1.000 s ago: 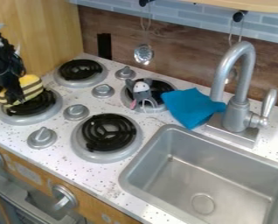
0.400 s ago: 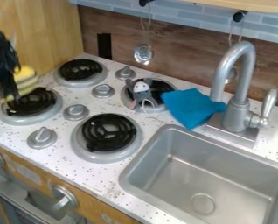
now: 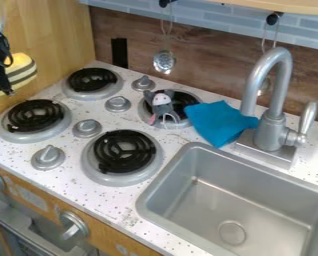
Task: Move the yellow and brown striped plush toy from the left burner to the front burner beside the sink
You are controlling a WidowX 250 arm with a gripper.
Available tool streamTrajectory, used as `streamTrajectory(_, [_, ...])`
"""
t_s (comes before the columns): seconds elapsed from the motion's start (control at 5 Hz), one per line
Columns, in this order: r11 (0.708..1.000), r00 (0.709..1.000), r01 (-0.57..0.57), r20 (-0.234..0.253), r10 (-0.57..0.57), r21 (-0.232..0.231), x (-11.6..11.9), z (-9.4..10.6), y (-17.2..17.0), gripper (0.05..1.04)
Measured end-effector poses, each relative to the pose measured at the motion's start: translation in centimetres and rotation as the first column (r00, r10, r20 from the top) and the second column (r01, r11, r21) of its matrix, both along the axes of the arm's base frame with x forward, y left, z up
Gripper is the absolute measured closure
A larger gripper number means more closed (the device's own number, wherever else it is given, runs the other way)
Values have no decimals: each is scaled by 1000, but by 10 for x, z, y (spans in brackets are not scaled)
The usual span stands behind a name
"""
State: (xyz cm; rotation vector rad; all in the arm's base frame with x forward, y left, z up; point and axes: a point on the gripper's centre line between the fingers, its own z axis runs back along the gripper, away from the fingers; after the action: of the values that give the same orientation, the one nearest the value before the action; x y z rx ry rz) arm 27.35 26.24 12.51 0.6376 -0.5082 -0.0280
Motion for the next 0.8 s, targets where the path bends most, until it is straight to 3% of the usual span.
streamTrajectory(0.4, [986, 986, 163, -17, -164, -38, -3, -14, -81, 550])
streamTrajectory(0.8, [894, 895, 445, -26, -446, -44, 33, -24, -188, 550])
